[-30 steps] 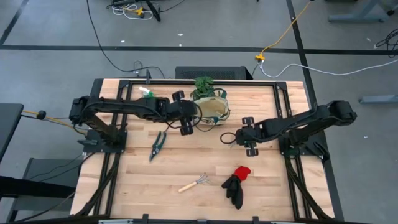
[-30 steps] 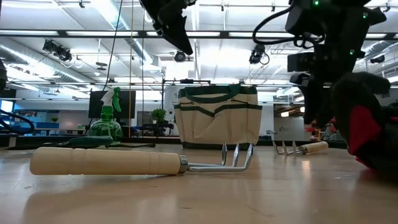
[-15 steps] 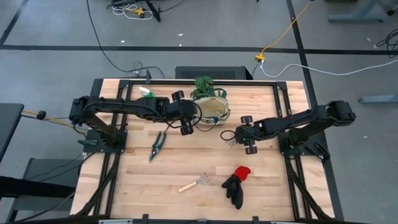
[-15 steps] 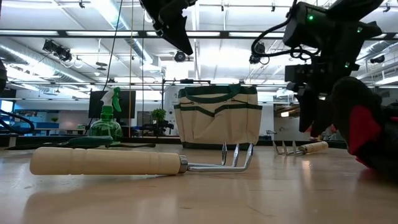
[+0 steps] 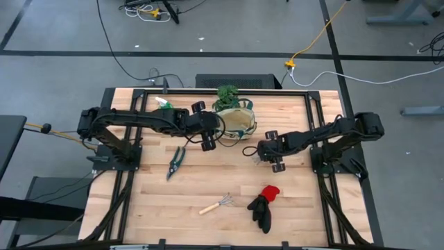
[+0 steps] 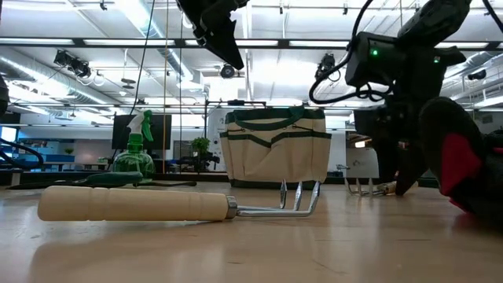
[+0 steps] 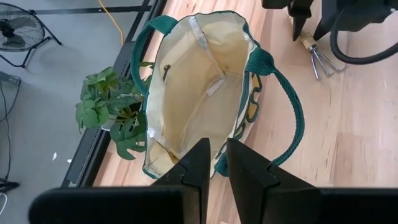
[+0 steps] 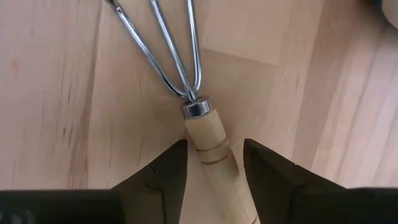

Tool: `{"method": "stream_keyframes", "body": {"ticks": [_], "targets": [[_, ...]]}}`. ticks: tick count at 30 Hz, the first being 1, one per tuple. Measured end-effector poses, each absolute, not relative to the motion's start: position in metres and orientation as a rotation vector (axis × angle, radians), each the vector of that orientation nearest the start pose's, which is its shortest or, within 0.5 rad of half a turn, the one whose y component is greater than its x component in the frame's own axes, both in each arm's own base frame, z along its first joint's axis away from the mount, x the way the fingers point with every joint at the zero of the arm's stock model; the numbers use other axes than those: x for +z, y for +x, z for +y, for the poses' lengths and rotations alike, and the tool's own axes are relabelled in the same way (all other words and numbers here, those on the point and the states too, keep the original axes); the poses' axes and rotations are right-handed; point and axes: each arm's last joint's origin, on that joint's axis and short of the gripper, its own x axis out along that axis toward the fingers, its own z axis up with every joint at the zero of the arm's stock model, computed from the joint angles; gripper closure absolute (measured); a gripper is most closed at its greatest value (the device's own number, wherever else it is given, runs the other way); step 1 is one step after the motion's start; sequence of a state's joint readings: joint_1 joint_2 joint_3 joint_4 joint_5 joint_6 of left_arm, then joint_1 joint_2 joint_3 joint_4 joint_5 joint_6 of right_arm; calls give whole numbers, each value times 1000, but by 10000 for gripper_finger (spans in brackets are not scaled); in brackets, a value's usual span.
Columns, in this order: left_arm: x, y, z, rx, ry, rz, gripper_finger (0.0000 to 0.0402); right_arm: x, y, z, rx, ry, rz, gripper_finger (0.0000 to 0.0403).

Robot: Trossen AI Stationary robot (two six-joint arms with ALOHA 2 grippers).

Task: Pick & Place Garden tools in Gardening bag
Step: Put the top brown hand rake into the green gardening bag

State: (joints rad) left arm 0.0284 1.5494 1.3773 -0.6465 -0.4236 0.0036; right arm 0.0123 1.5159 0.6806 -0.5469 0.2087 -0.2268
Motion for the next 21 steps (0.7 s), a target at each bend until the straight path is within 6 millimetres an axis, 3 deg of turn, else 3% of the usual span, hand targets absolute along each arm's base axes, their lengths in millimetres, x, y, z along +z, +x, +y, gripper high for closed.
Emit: {"method": "stream_keyframes", "body": {"ticks": [12,21], "targets": [[316,330,21,424,165,811,342,130,232,-5,-5,-320,1397,249],[316,330,21,424,164,811,342,129,232,-3,31,-287,1398,332]]}}
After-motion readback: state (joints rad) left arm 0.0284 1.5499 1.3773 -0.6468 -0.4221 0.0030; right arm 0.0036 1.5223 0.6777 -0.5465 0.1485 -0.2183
